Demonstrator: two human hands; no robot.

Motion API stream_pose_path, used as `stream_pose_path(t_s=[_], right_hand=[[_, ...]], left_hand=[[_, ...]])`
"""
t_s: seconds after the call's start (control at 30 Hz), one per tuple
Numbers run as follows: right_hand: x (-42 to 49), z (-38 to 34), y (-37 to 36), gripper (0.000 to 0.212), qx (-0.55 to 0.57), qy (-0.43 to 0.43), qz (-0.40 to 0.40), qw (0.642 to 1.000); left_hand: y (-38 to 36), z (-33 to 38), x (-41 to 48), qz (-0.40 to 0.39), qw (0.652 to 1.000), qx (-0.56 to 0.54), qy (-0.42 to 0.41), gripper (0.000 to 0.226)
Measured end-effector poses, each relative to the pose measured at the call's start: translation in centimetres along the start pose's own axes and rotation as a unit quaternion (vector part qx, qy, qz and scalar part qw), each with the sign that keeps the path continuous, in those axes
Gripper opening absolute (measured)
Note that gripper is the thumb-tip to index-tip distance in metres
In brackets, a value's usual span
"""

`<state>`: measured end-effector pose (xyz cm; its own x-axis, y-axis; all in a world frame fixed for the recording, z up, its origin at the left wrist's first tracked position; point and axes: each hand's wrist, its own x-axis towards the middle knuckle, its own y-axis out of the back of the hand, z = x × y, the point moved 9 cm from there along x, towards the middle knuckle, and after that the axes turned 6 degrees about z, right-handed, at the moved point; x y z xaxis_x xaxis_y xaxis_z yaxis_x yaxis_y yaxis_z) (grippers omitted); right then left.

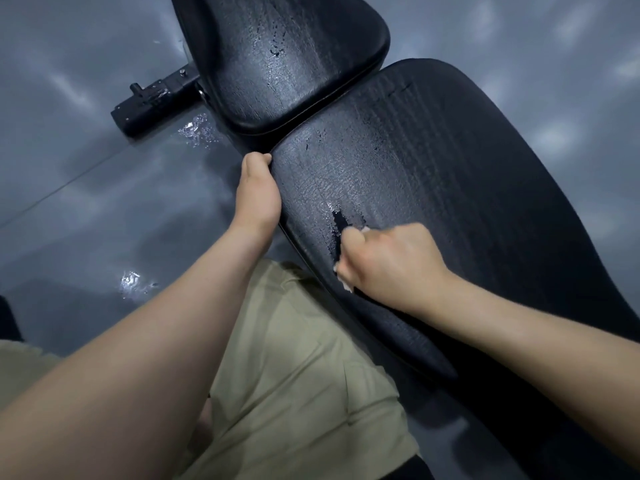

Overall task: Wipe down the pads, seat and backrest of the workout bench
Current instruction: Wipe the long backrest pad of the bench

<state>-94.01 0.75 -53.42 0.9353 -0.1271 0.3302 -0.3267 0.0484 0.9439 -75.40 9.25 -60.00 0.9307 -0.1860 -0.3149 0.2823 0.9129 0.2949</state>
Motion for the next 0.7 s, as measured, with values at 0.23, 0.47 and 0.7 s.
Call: stream_pose_path(t_s=[0.23,0.47,0.7], right_hand=[[4.6,3.0,-0.2,0.029,-0.046,-0.036,-0.052,0.997],[0.3,4.3,-0.1,0.029,-0.042,-0.069,-0.080,0.994],[5.2,11.4,0.1,0.030,-0.067,-0.144,-0.043,0.986]], left_hand=[[0.2,-0.8,0.2,0.008,0.999,-0.035,0.031,0.070],[0.0,-0.4,0.0,0.014,0.997,-0.071,0.035,0.038],[-0.1,-0.2,0.3,0.035,0.998,-0.056,0.023,0.036]])
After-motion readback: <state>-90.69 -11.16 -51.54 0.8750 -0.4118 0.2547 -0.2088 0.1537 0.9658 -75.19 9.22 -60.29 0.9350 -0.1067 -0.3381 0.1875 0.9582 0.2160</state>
